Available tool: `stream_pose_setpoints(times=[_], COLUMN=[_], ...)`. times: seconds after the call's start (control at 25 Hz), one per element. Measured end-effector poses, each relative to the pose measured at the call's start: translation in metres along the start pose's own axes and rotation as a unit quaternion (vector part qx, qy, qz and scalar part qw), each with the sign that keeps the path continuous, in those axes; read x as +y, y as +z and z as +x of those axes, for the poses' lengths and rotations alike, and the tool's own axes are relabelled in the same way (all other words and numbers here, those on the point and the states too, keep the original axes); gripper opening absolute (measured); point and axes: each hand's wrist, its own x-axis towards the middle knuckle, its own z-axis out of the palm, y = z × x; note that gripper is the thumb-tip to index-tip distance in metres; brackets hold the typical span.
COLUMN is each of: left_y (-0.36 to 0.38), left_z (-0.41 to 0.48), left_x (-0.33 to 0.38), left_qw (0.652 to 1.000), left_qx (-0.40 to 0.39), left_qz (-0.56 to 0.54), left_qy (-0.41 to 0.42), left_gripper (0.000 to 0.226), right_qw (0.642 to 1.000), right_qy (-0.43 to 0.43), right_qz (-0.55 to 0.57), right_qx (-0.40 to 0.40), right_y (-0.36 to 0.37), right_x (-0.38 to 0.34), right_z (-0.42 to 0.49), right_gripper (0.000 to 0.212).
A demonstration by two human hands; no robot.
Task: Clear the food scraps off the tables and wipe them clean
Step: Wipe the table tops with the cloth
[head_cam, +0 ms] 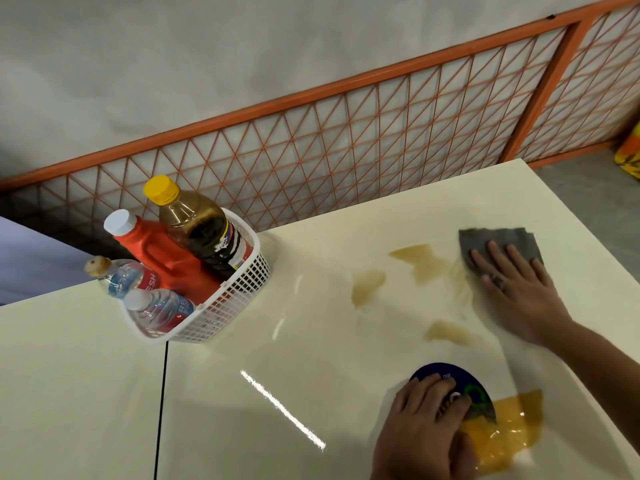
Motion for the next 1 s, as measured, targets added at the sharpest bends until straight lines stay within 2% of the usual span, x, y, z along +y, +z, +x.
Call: stream_pose_setpoints(times=[0.12,0.24,0.32,0.48,0.64,0.72,0.84,1.0], left_y=[-0.001,-0.001,0.002,-0.002,-0.003,-0.004,-0.009,-0.008], left_z=[-0.001,0.001,0.001,0.002,0.003,0.002,0.004,0.006], left_x=[-0.001,-0.004,-0.006,-0.014,-0.016,-0.020,-0.025,-0.032], left_qw=[1.000,1.000,1.000,1.000,0.999,0.998,0.996,0.991], left_qx=[0.006,-0.004,0.012,0.012,0.010,0.027,0.060,0.106], left_qz=[-0.006,-0.019,-0.015,-0.013,-0.022,-0.028,-0.046,-0.061], left_qy=[0.010,0.006,0.005,-0.004,-0.033,-0.040,-0.051,-0.045], left_gripper=[0.052,0.050,0.045,0.042,0.047,0.042,0.027,0.021], right_qw=[0.995,0.992,0.992,0.997,0.998,0.993,0.970,0.922], right_qy=[-0.087,-0.119,-0.118,-0.068,-0.040,-0.096,-0.229,-0.378], right_qz=[-0.037,-0.045,-0.041,-0.026,-0.031,-0.036,-0.041,-0.060], right_qx=[-0.014,-0.014,-0.002,0.008,-0.035,-0.061,-0.066,-0.059], right_y=[0.018,0.023,0.017,0.003,-0.009,0.000,0.024,0.042], right_x=[-0.009,-0.013,-0.025,-0.073,-0.131,-0.165,-0.199,-0.165], right_z=[-0.061,-0.065,-0.029,0.087,0.164,0.157,0.096,0.000], right_gripper=[0.057,0.057,0.060,0.082,0.061,0.060,0.070,0.052])
